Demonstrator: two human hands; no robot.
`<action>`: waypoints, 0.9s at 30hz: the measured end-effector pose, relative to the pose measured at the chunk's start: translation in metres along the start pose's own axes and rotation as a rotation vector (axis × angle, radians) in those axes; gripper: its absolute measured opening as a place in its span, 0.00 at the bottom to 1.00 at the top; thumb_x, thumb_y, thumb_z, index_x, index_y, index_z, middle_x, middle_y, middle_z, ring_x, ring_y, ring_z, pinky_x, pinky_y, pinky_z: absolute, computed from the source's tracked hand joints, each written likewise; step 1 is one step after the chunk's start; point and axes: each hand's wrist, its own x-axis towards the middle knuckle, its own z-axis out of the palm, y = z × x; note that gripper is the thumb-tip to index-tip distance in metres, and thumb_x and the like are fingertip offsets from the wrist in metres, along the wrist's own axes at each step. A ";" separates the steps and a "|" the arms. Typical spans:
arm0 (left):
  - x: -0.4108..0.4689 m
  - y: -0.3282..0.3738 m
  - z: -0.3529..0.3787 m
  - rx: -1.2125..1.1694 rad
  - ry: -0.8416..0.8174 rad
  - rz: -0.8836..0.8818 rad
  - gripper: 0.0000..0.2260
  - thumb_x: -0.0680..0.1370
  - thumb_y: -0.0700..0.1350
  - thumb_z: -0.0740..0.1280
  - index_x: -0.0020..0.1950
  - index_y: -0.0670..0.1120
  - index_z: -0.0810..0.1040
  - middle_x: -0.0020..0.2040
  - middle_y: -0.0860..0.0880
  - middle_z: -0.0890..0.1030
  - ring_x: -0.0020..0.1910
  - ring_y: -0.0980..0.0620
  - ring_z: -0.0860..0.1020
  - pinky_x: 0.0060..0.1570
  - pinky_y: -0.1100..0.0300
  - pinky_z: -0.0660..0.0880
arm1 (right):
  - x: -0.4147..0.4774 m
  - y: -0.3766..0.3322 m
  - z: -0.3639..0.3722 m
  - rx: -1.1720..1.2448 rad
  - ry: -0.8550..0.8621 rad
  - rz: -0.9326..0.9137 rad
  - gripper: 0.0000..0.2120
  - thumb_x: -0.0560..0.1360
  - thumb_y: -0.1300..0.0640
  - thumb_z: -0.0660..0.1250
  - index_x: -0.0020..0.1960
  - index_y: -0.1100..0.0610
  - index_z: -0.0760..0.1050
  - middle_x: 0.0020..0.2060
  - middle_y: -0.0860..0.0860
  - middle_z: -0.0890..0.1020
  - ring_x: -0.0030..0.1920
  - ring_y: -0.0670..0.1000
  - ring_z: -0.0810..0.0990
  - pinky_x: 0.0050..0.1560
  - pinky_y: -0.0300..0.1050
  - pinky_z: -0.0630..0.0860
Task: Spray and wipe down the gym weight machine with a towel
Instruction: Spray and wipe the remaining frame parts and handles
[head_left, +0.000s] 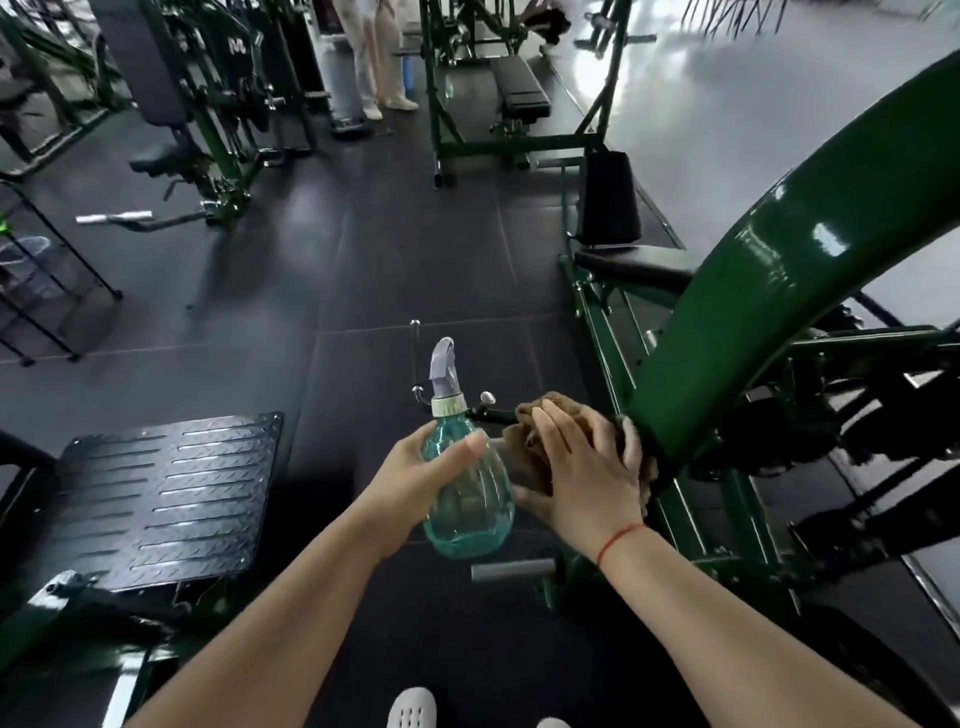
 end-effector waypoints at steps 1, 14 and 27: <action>0.002 0.000 -0.001 -0.006 0.003 0.001 0.20 0.73 0.53 0.77 0.57 0.41 0.80 0.45 0.46 0.86 0.45 0.47 0.85 0.43 0.55 0.82 | 0.000 0.001 -0.002 -0.038 -0.047 -0.010 0.46 0.70 0.25 0.60 0.80 0.46 0.52 0.79 0.42 0.56 0.79 0.57 0.52 0.76 0.68 0.45; 0.050 0.003 -0.061 0.196 -0.307 -0.024 0.17 0.69 0.39 0.73 0.56 0.40 0.78 0.48 0.38 0.86 0.45 0.48 0.84 0.42 0.58 0.81 | 0.008 -0.056 0.014 0.095 0.071 0.542 0.36 0.72 0.61 0.65 0.74 0.38 0.60 0.80 0.43 0.52 0.79 0.58 0.43 0.75 0.69 0.49; 0.050 0.010 -0.074 0.360 -0.417 0.028 0.21 0.69 0.41 0.72 0.61 0.54 0.79 0.51 0.33 0.82 0.49 0.37 0.83 0.56 0.45 0.79 | 0.014 -0.052 0.007 0.113 0.002 0.562 0.36 0.71 0.55 0.71 0.72 0.39 0.59 0.78 0.42 0.55 0.78 0.57 0.48 0.72 0.67 0.57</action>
